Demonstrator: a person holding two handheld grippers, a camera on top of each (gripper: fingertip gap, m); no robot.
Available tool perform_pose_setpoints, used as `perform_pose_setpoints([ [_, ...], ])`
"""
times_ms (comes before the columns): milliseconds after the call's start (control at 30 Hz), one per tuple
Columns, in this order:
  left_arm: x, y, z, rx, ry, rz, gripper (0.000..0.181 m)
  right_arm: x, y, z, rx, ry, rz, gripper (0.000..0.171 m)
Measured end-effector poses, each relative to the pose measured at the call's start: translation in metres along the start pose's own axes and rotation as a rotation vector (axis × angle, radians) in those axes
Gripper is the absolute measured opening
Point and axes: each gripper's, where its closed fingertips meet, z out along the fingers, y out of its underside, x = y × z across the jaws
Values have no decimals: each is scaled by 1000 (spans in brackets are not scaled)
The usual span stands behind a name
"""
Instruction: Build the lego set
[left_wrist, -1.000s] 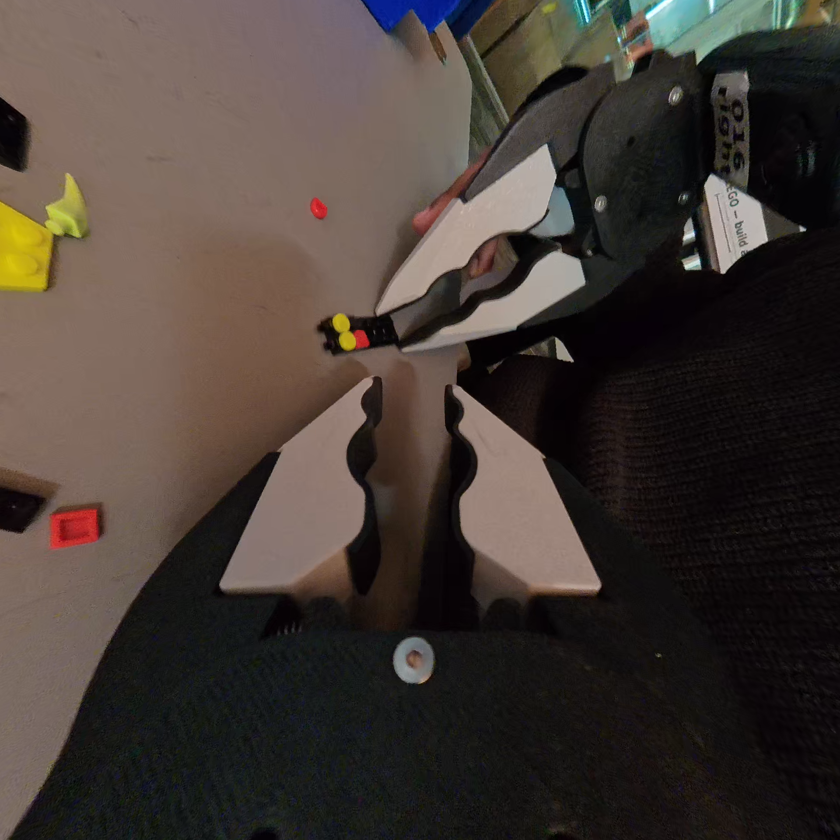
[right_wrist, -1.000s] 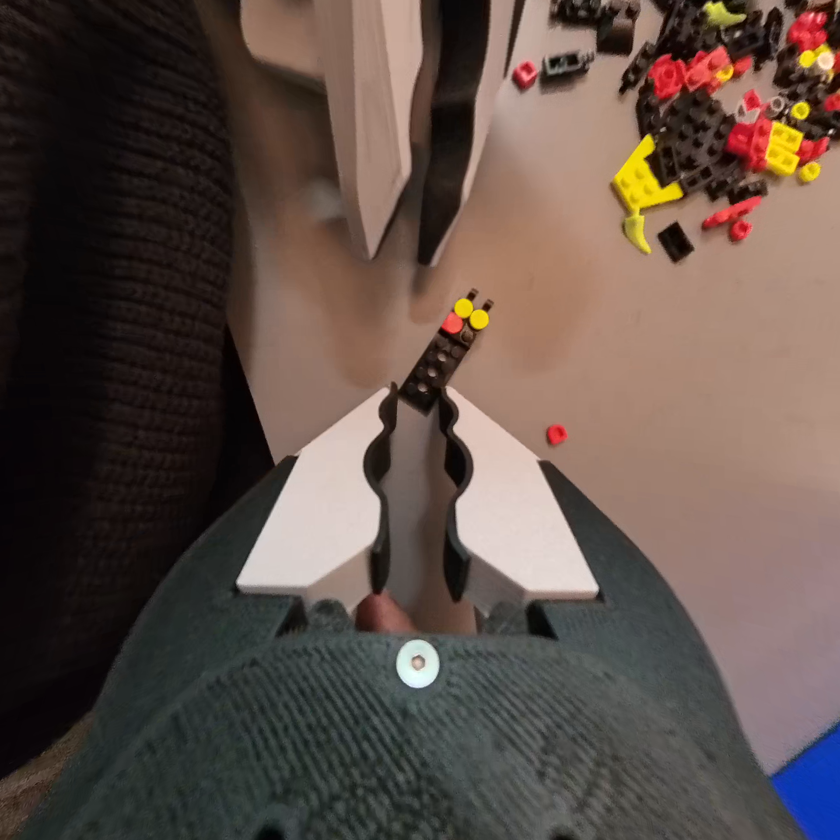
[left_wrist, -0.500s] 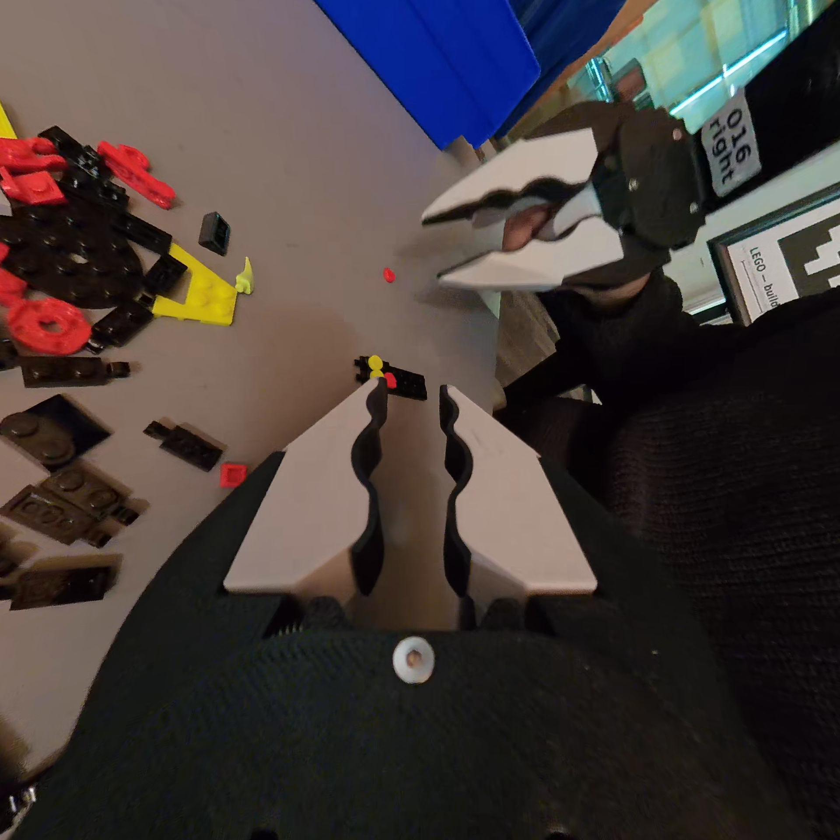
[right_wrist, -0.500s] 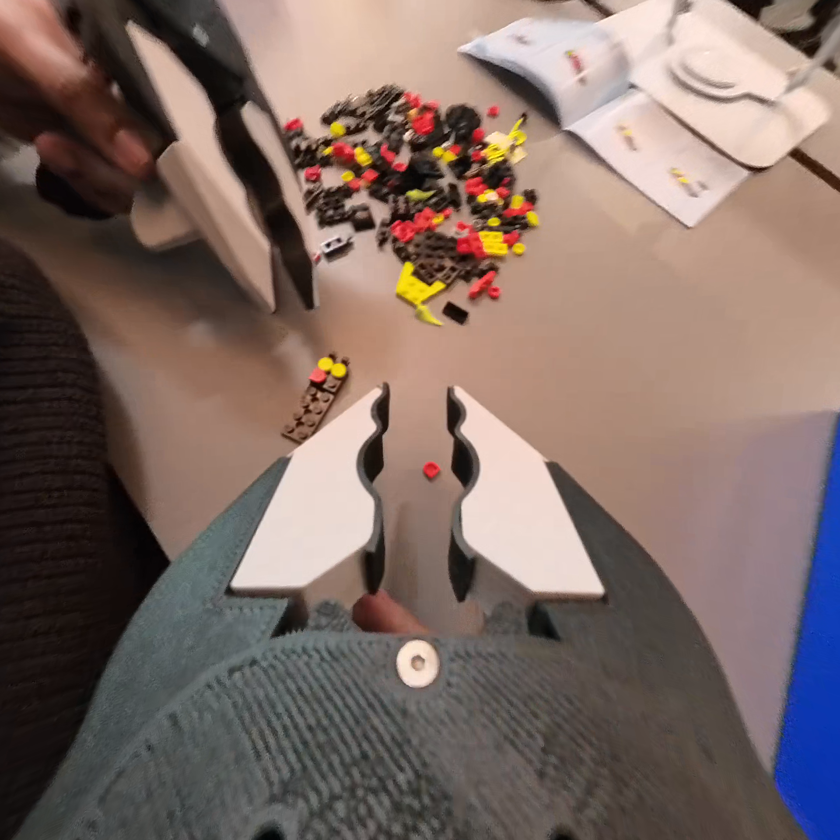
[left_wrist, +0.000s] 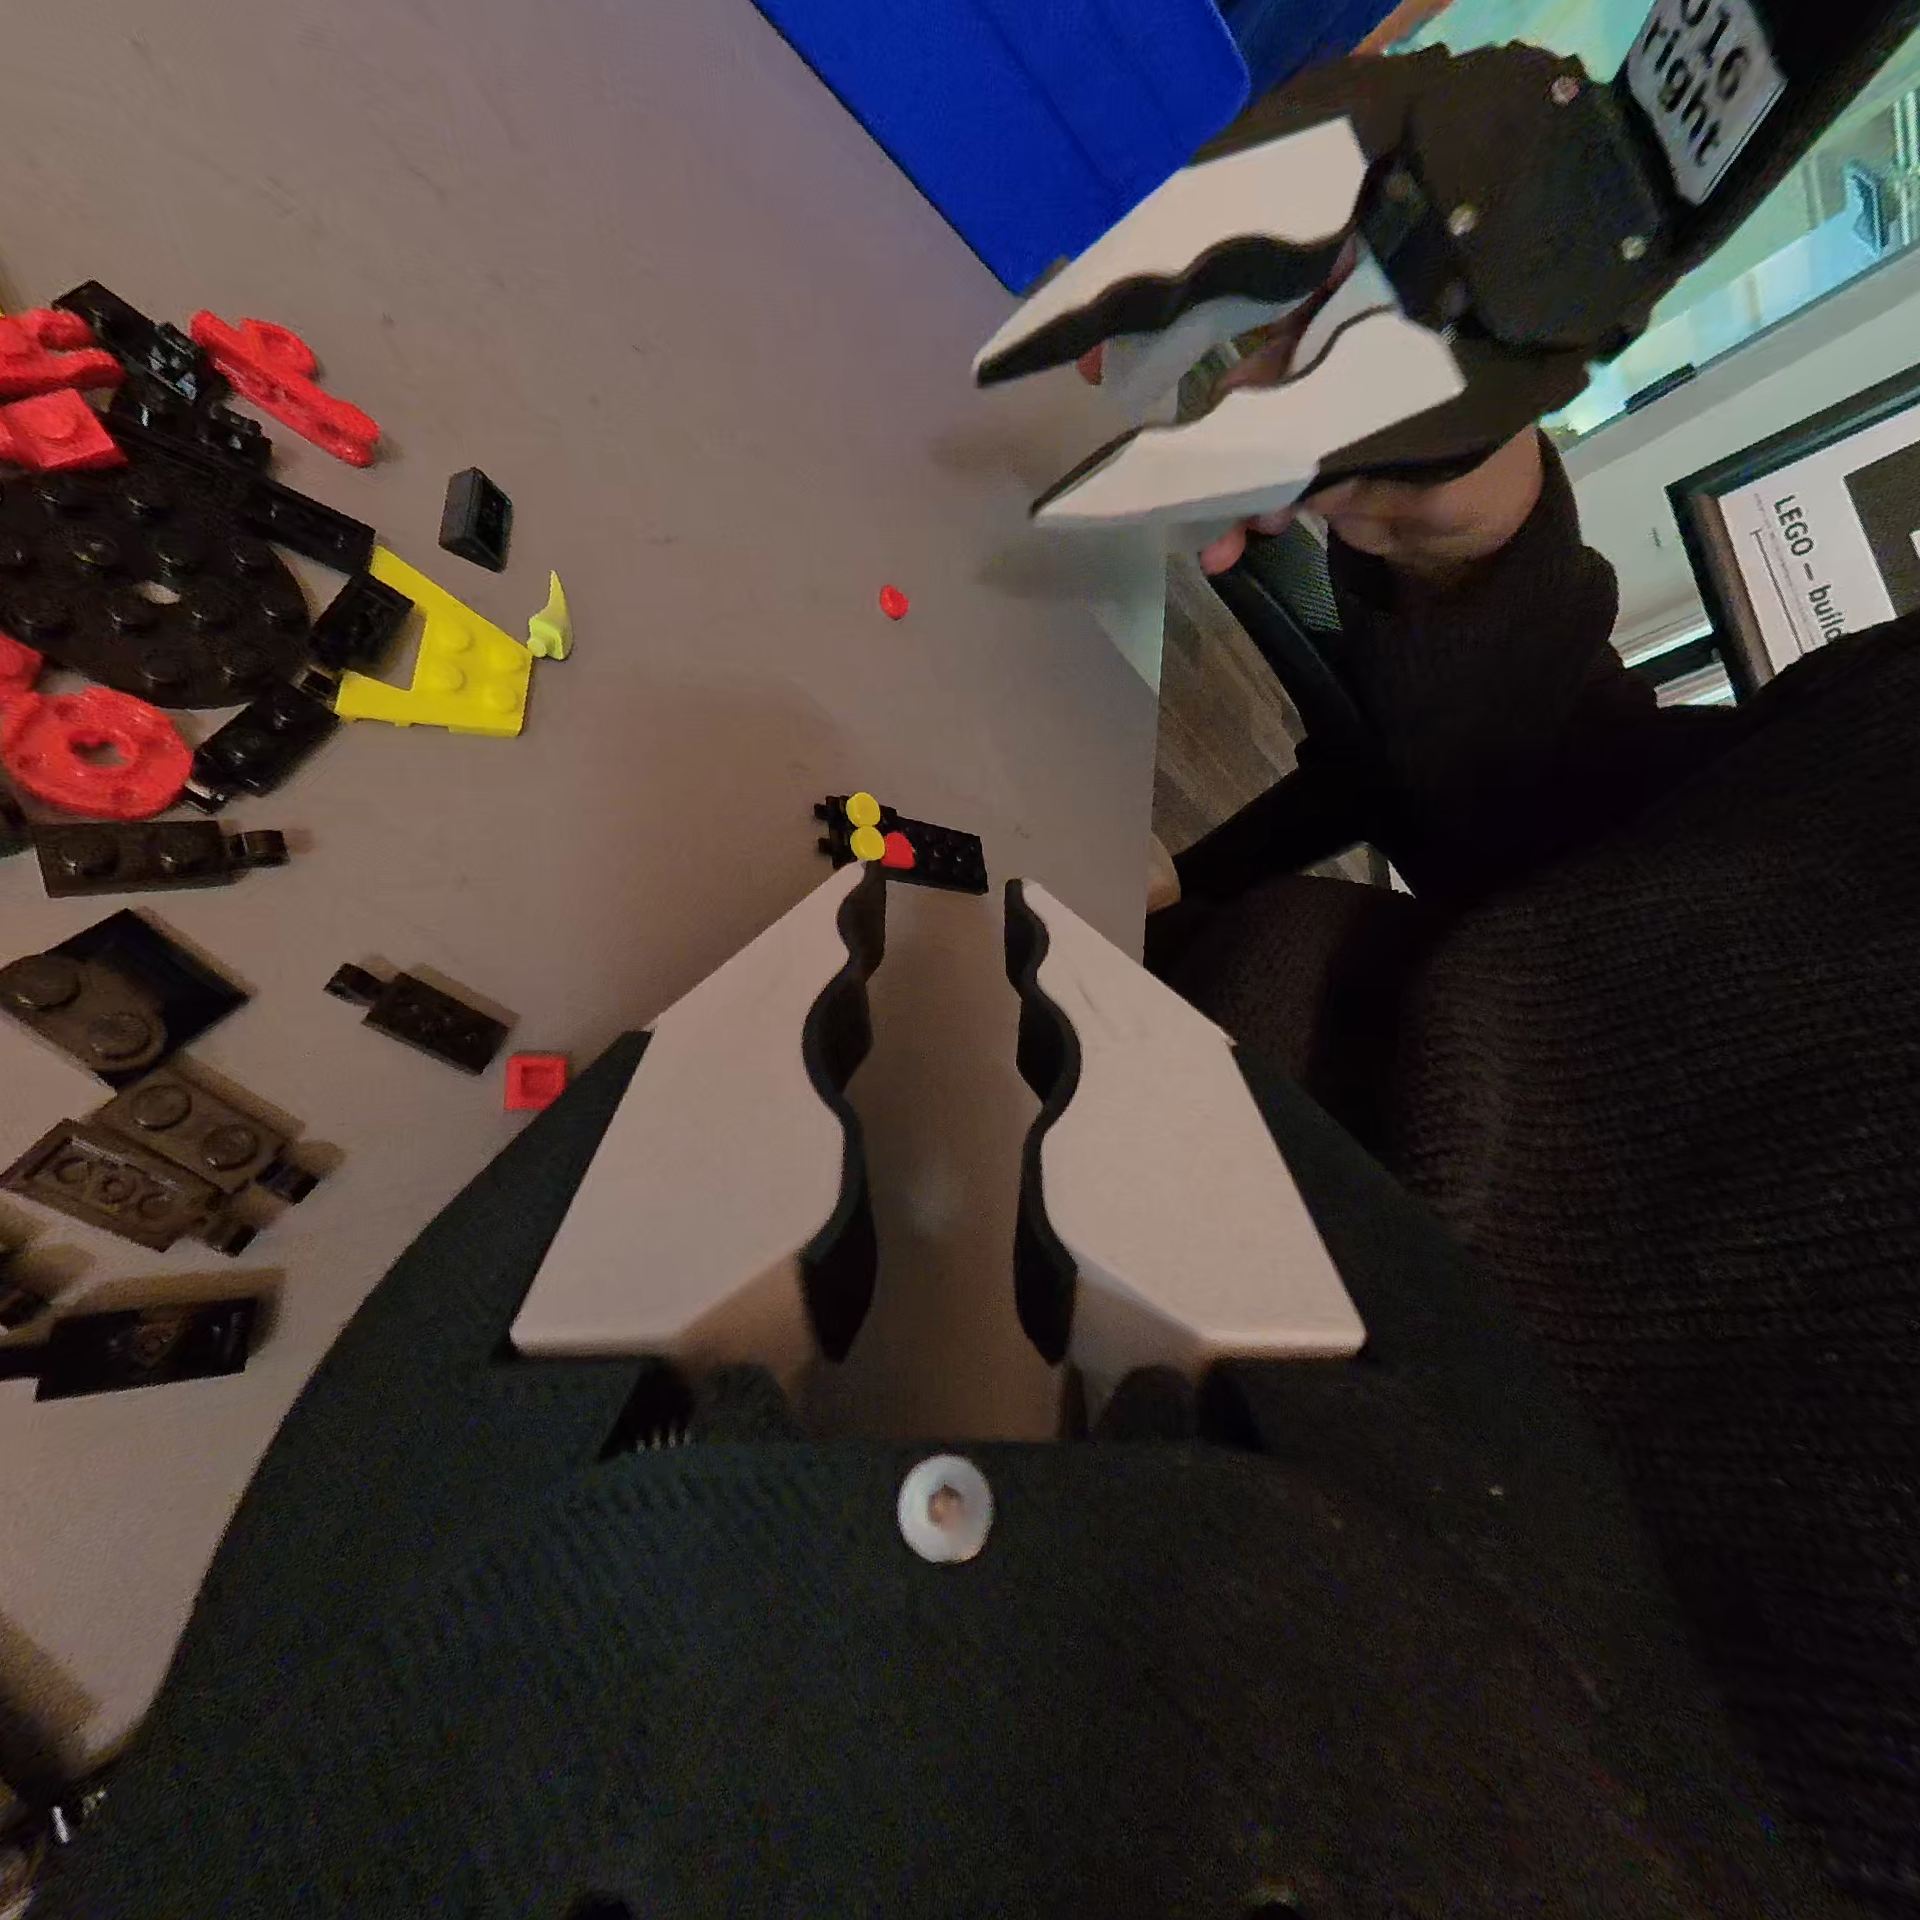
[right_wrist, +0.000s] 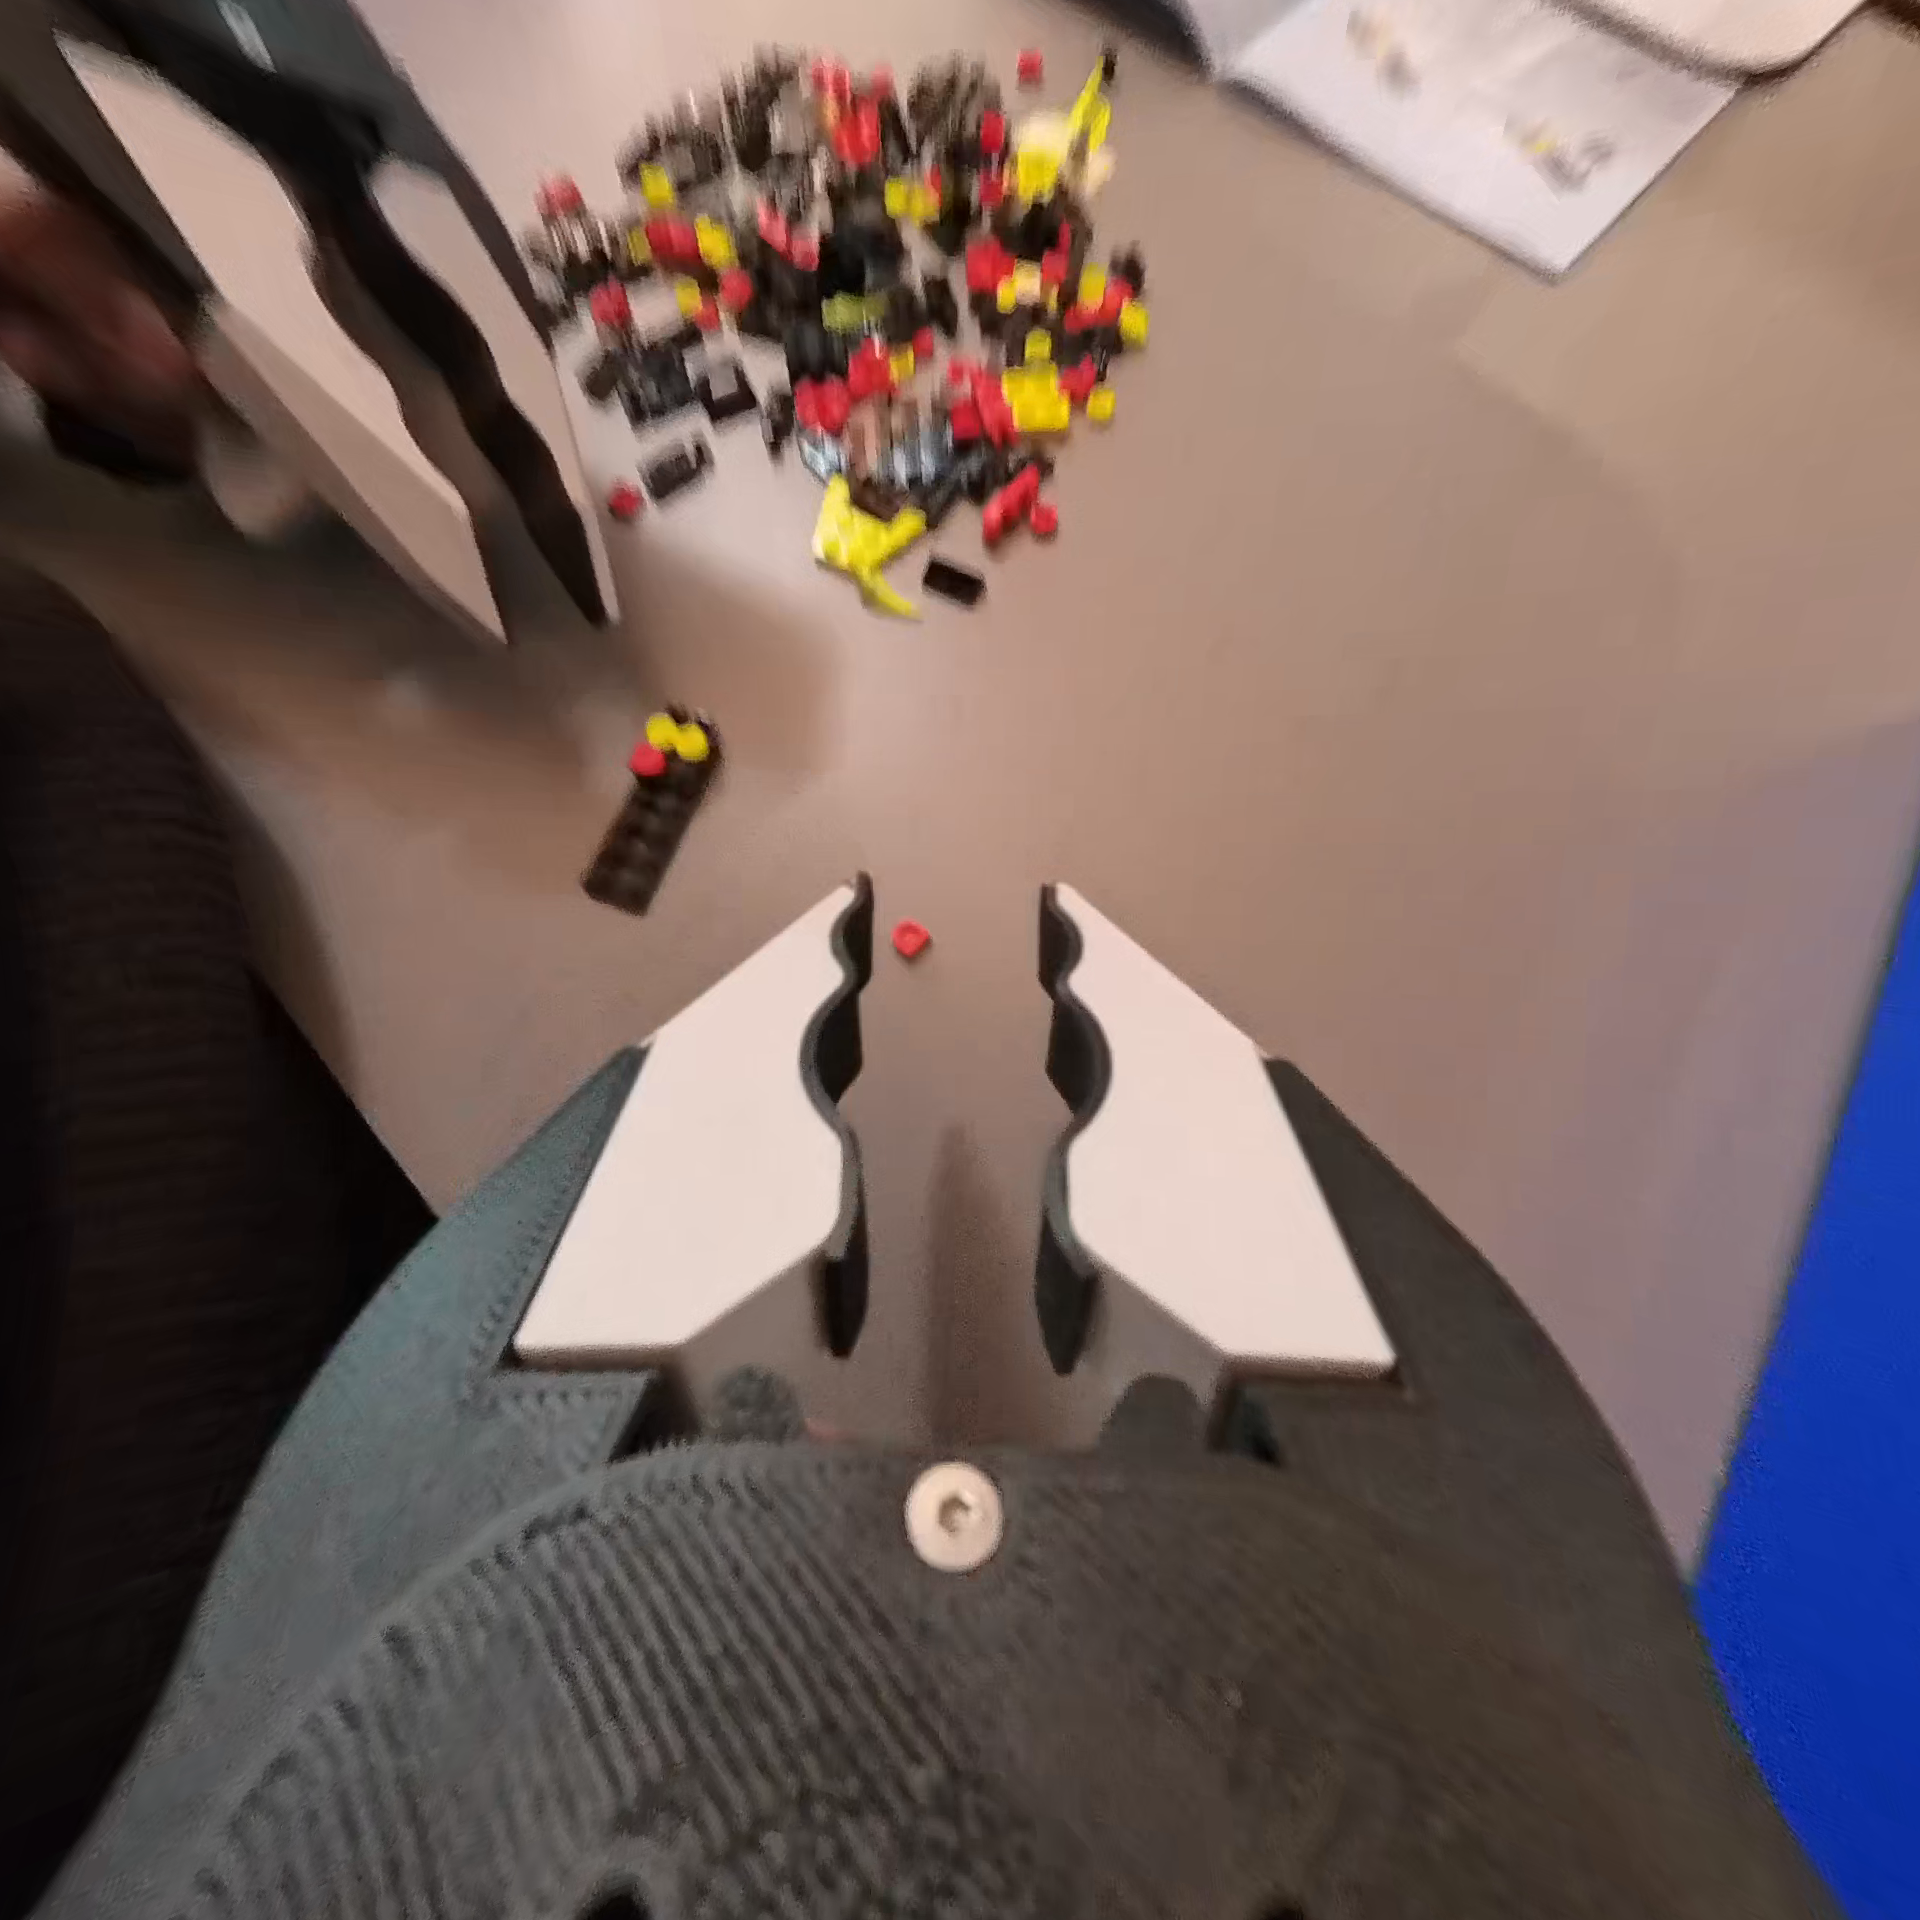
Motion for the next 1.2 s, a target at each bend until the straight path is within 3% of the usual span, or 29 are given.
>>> perform_pose_setpoints([
  [233, 2, 0, 0, -1, 16, -7, 20, -11, 38, 27, -276, -1, -131, 32],
  [567, 7, 3, 3, -17, 25, 8, 20, -12, 32, 36, -262, -34, -80, 8],
  [700, 10, 2, 3, -11, 21, 42, 20, -20, 27, 39, -230, -40, -98, 8],
  [800, 18, -6, -1, 37, 30, 107, 20, -50, -3, 34, -64, -199, 18, 8],
  [933, 38, -21, -14, 138, 62, 253, 19, -90, -48, 7, 169, -582, 329, 8],
  [1033, 57, -25, -24, 187, 84, 418, 14, -103, -51, -6, 184, -815, 524, 8],
  [1200, 75, -6, -15, 128, 76, 639, 11, -116, -48, -11, 146, -961, 603, 7],
])
